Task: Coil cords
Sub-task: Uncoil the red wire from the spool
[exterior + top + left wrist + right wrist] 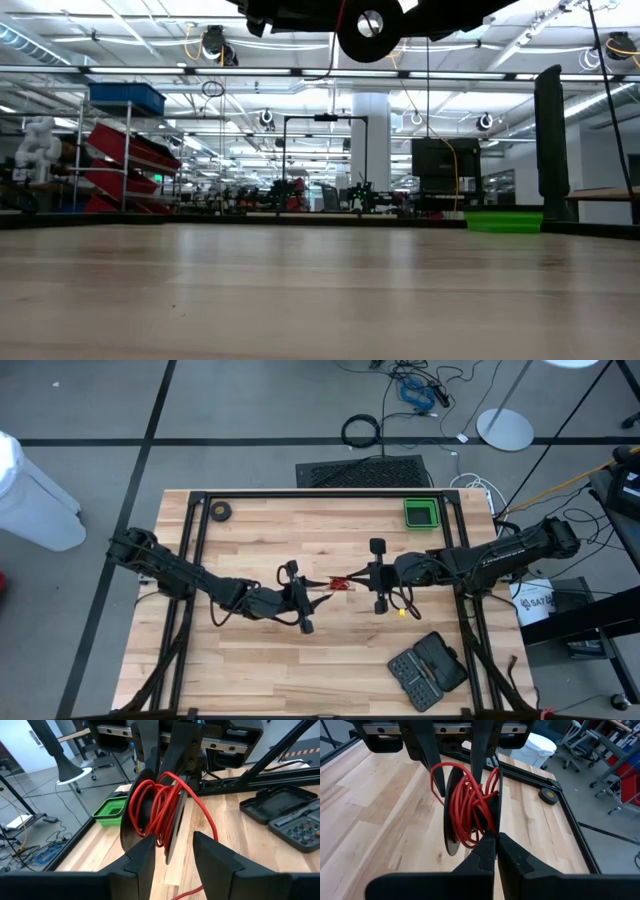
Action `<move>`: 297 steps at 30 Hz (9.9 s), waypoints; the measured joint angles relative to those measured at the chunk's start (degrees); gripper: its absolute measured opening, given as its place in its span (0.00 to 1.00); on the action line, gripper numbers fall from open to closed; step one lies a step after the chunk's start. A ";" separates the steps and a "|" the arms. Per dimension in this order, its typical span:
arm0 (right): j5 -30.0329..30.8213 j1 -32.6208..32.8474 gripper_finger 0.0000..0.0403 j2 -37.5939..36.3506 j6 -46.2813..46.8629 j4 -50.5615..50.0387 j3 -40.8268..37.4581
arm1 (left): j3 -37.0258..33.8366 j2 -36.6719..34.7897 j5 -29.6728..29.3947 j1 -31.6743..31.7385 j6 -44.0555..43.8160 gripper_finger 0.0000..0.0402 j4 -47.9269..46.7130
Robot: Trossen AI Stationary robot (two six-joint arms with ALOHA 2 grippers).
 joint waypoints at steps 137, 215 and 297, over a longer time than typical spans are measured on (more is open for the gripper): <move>-1.27 5.11 0.28 0.80 -2.70 3.82 -0.02 | -0.02 0.04 11.69 0.93 1.51 0.00 -1.99; -4.26 3.17 0.06 2.14 0.59 0.29 0.00 | -0.09 0.04 12.73 0.96 2.71 0.00 -5.18; -4.44 4.11 0.15 1.60 -0.74 -1.36 0.00 | -0.07 0.04 10.84 0.98 2.67 0.00 -6.10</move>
